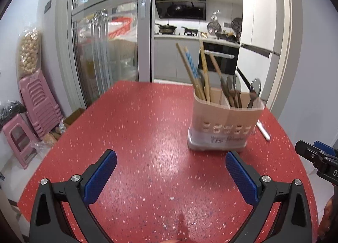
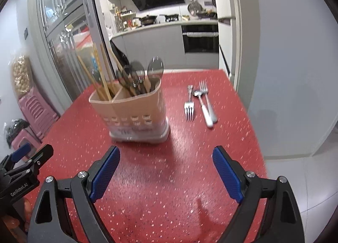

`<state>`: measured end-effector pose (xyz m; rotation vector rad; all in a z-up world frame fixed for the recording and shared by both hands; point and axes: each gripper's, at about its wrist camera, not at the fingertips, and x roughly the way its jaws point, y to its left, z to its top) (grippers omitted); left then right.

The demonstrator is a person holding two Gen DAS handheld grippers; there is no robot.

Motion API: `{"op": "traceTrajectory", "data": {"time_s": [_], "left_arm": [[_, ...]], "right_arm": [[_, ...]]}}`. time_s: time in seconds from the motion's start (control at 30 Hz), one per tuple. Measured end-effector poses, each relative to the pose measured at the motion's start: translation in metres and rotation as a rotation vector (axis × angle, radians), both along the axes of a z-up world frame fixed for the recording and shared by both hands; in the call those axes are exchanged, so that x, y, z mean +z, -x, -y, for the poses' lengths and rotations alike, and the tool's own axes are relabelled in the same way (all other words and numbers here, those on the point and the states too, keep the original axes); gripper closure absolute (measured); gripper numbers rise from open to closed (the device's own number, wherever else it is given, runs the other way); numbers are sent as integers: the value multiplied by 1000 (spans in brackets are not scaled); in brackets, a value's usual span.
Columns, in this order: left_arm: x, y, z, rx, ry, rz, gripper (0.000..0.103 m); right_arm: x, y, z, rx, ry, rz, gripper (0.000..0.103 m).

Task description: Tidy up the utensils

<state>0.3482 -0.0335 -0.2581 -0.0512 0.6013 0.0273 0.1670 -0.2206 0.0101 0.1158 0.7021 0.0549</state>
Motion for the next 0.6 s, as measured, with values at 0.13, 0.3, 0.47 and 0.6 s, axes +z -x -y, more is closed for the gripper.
{"op": "traceTrajectory", "data": {"time_s": [0.13, 0.3, 0.47, 0.6], "left_arm": [[-3, -18, 12, -7, 6, 45, 0], [6, -40, 30, -14, 13, 99, 0], [9, -56, 51, -26, 7, 136, 0], [30, -42, 49, -28, 13, 150, 0]], "right_arm": [[17, -2, -2, -12, 21, 46, 12], [38, -6, -3, -33, 23, 102, 12], [53, -8, -3, -57, 35, 149, 12], [61, -8, 0, -81, 50, 167, 12]]}}
